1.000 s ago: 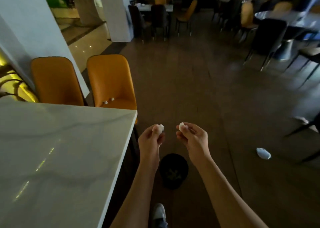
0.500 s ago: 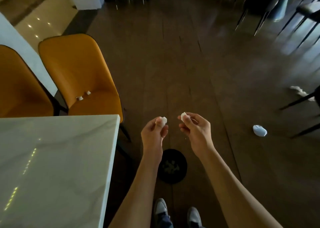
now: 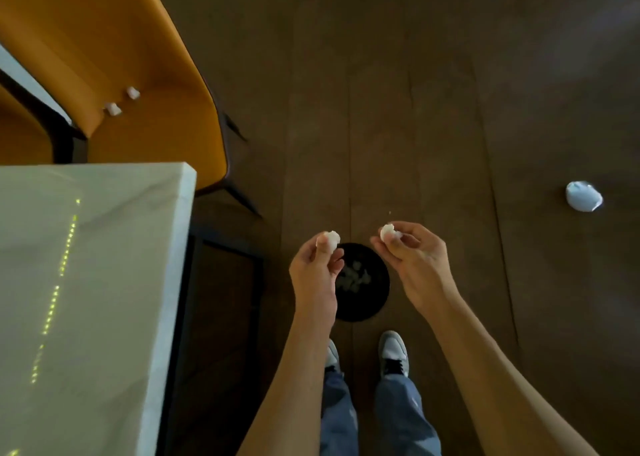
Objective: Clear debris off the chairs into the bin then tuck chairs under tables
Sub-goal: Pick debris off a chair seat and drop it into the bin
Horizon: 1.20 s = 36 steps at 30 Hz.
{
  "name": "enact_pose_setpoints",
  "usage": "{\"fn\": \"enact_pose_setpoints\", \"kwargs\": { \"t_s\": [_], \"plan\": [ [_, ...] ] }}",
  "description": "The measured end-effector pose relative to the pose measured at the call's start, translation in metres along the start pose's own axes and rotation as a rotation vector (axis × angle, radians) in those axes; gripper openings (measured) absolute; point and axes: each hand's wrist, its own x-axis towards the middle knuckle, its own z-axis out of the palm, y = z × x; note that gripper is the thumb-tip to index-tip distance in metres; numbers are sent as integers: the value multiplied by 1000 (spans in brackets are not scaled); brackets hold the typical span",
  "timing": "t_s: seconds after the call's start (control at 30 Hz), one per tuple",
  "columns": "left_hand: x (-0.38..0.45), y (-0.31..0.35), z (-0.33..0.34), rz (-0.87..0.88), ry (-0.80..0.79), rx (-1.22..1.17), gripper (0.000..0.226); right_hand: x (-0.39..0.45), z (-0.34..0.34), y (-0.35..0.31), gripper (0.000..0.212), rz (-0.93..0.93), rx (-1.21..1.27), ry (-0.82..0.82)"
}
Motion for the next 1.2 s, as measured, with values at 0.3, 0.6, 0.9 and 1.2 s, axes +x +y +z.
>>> {"fn": "enact_pose_setpoints", "kwargs": {
  "t_s": [0.3,0.6,0.9,1.2],
  "plan": [
    [100,-133,-51,-143,117,-3,22,80,-53,165,15,214,-122,89],
    [179,-247,-83,-226,150,63,21,123,-96,283,16,338,-136,153],
    [179,-274,-87,-327,225,11,37,123,-111,300,21,429,-123,193],
    [134,-221,-76,-253,165,71,44,93,-88,238,20,356,-107,162]
  ]
}}
